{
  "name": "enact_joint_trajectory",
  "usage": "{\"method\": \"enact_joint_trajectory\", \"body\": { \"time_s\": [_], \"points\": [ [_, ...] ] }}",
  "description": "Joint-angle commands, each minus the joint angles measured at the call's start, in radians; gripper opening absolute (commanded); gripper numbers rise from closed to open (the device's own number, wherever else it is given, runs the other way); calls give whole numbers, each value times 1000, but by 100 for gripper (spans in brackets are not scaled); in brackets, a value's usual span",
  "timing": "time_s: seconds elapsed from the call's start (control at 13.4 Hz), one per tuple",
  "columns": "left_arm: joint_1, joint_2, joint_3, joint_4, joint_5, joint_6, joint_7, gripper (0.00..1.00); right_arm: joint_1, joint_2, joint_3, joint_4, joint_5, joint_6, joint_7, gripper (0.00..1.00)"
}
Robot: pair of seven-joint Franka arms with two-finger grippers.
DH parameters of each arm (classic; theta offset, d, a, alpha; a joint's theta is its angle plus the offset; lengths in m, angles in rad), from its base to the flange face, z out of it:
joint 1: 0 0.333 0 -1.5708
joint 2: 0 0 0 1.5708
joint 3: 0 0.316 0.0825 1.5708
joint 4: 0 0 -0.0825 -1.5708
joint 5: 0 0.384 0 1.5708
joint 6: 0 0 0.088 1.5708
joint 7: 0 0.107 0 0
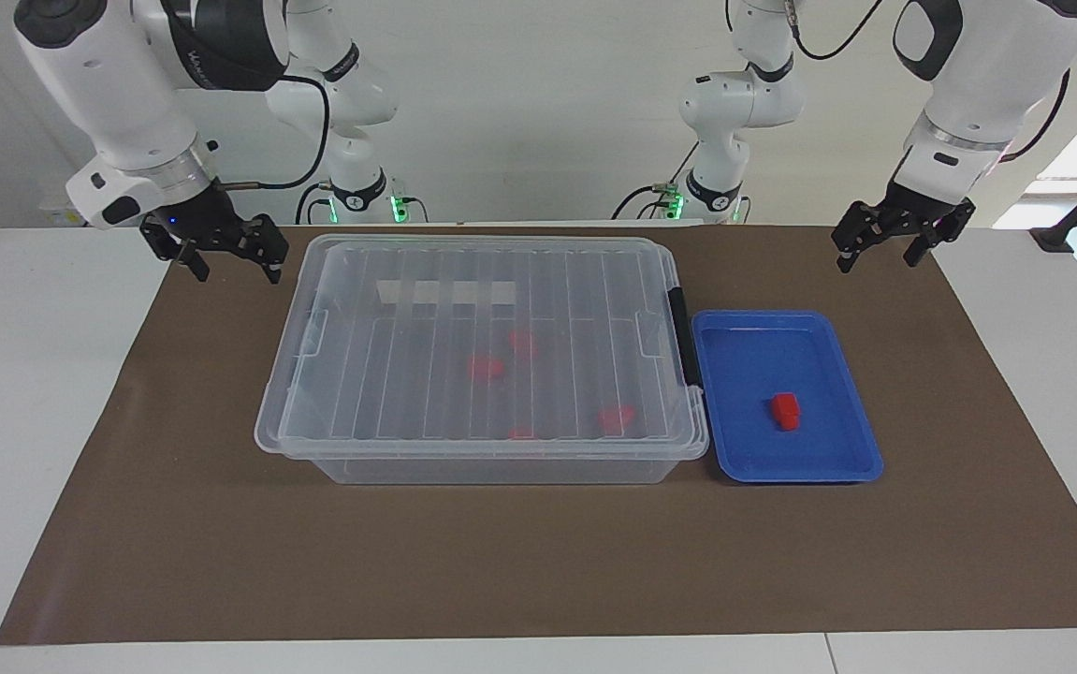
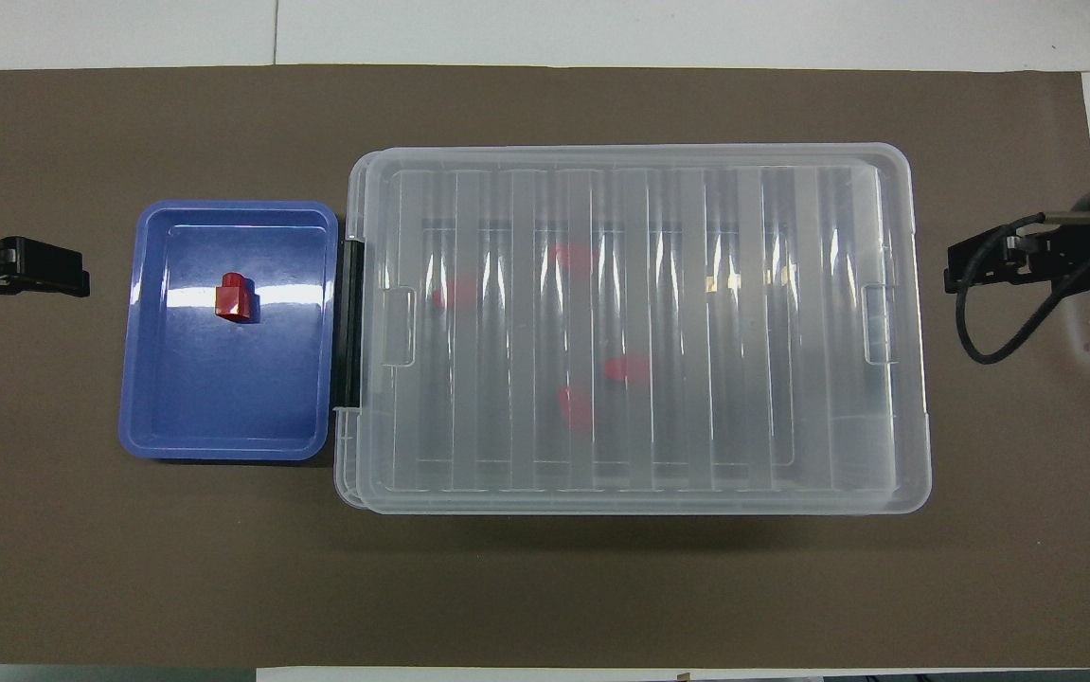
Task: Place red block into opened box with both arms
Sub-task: 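Reach the right gripper to the clear lid's nearest edge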
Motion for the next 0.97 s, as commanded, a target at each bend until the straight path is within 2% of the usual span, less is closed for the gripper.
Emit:
{"method": "enact_joint_trajectory", "body": {
  "time_s": [0.0,0.52,0.67,0.9],
  "points": [
    [6,-18,-1,-17,-9,-6,11,100,-19,-9,46,-87,17,79,35,100],
    [6,-18,-1,-17,-9,-6,11,100,-24,-11,37,-227,15,130,8,100],
    [6,-18,-1,-17,-9,-6,11,100,-24,-14,35,-269,15,193,-17,100],
    [6,-18,-1,-17,-9,-6,11,100,-27,-20,20,-316,12,225,-35,100]
  ]
}}
